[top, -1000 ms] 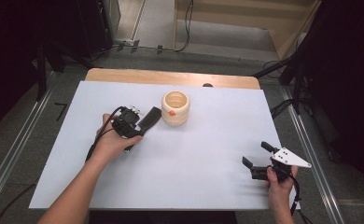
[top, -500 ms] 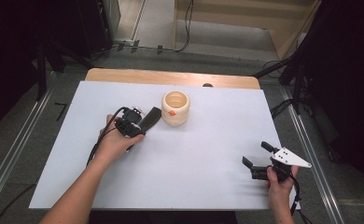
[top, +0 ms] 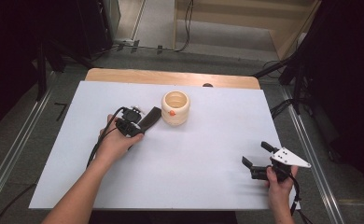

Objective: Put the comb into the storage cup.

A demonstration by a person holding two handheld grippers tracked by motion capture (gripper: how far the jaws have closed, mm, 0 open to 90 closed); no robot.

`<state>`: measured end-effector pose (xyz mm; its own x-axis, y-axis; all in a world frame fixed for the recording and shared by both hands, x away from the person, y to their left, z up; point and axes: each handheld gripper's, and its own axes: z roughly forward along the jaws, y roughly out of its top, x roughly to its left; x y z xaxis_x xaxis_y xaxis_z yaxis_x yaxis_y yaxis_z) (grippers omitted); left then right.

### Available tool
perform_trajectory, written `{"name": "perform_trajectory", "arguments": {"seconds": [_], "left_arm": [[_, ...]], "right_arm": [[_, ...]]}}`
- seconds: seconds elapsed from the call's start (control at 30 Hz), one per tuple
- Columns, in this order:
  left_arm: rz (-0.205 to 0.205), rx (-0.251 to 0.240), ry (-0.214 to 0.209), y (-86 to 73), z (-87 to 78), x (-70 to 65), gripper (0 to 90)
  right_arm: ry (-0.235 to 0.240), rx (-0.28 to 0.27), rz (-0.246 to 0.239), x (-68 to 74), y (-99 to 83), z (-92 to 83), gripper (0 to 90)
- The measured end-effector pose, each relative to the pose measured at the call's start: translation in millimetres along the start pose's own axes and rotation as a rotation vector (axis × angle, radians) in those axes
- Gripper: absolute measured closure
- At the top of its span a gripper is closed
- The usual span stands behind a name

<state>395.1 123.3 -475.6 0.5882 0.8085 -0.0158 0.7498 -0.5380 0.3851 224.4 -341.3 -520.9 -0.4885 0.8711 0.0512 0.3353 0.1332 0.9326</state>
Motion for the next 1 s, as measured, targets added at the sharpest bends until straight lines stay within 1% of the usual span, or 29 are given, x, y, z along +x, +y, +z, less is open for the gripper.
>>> {"name": "perform_trajectory", "arguments": {"seconds": [0.07, 0.2, 0.33, 0.67, 0.77, 0.83, 1.0], "left_arm": [[-0.015, -0.002, -0.001, 0.0, 0.0, 0.1, 72.1], [-0.032, -0.009, -0.001, -0.7, 0.0, 0.3, 72.3], [-0.054, -0.016, -0.017, -1.6, -0.8, 2.3, 72.3], [-0.075, -0.042, -0.038, -5.3, -2.1, 5.9, 72.4], [-0.081, -0.066, -0.037, -6.9, -4.6, 6.7, 72.3], [-0.082, -0.082, -0.047, -7.4, -7.3, 6.3, 72.4], [-0.083, -0.132, -0.040, -8.4, -16.2, 5.9, 72.3]], "right_arm": [[-0.002, -0.001, 0.000, -0.1, 0.0, 0.1, 0.0], [-0.001, 0.001, 0.000, 0.0, 0.0, 0.1, 0.0], [-0.001, 0.001, 0.000, 0.0, 0.0, 0.0, 0.0], [-0.003, 0.003, -0.001, 0.1, 0.0, 0.1, 0.0], [-0.002, 0.002, -0.002, 0.2, -0.1, 0.1, 0.0], [-0.003, 0.002, -0.001, 0.2, -0.1, 0.1, 0.0], [-0.004, 0.004, 0.002, 0.1, 0.0, 0.3, 0.0]]}}
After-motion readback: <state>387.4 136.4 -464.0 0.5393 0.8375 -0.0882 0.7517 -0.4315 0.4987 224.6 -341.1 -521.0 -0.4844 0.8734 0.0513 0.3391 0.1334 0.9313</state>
